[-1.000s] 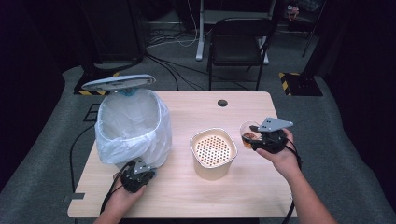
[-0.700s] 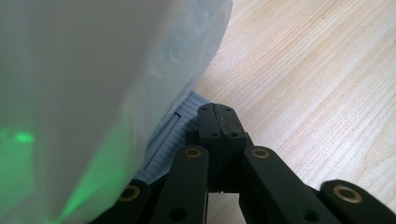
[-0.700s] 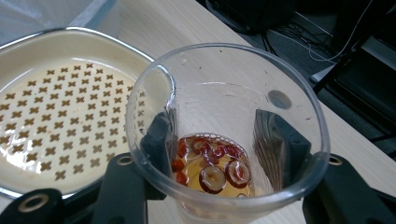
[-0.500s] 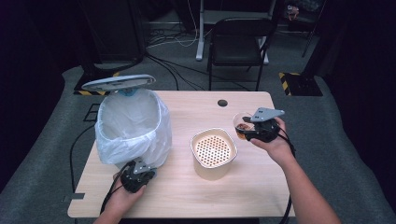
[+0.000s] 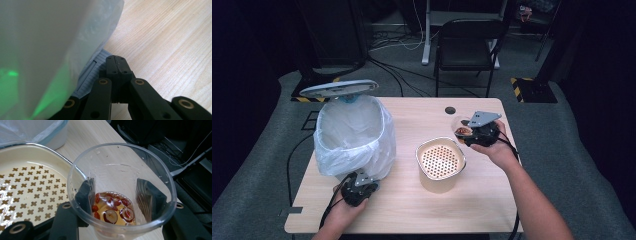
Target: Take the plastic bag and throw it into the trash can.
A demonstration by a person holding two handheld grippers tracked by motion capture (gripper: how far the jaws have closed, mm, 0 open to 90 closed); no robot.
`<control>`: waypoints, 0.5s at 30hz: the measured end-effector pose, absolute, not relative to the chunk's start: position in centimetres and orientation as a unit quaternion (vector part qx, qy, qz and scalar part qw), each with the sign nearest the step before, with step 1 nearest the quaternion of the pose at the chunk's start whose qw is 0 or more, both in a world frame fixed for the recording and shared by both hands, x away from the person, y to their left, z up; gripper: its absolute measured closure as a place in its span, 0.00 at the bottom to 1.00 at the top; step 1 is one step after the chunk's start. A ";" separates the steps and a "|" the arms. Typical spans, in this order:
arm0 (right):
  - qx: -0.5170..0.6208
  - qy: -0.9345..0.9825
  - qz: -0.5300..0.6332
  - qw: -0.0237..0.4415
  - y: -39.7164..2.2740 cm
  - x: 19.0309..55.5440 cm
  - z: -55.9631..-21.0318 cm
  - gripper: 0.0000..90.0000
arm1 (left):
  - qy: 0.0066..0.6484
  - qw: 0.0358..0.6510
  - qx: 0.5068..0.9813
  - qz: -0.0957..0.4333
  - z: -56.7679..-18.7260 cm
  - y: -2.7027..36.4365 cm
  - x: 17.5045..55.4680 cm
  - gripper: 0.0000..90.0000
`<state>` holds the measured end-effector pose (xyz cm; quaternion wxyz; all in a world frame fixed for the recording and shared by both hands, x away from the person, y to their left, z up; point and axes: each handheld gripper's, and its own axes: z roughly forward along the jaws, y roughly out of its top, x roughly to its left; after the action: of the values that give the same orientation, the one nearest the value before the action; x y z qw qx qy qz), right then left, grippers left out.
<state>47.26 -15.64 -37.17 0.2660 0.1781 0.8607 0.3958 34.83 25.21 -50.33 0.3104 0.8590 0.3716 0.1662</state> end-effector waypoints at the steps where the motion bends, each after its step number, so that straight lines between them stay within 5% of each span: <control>1: 0.174 0.861 0.396 0.268 -15.5 47.3 -37.1 0.55 | 0.376 0.312 0.857 0.164 -50.4 25.2 34.8 1.00; 15: 0.112 0.869 0.375 0.303 -14.1 46.0 -35.9 0.55 | 0.371 0.310 0.859 0.166 -50.3 25.2 34.8 1.00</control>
<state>45.98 -14.06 -35.95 0.3029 0.1124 0.8690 0.3748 34.84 25.21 -50.33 0.3105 0.8593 0.3709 0.1663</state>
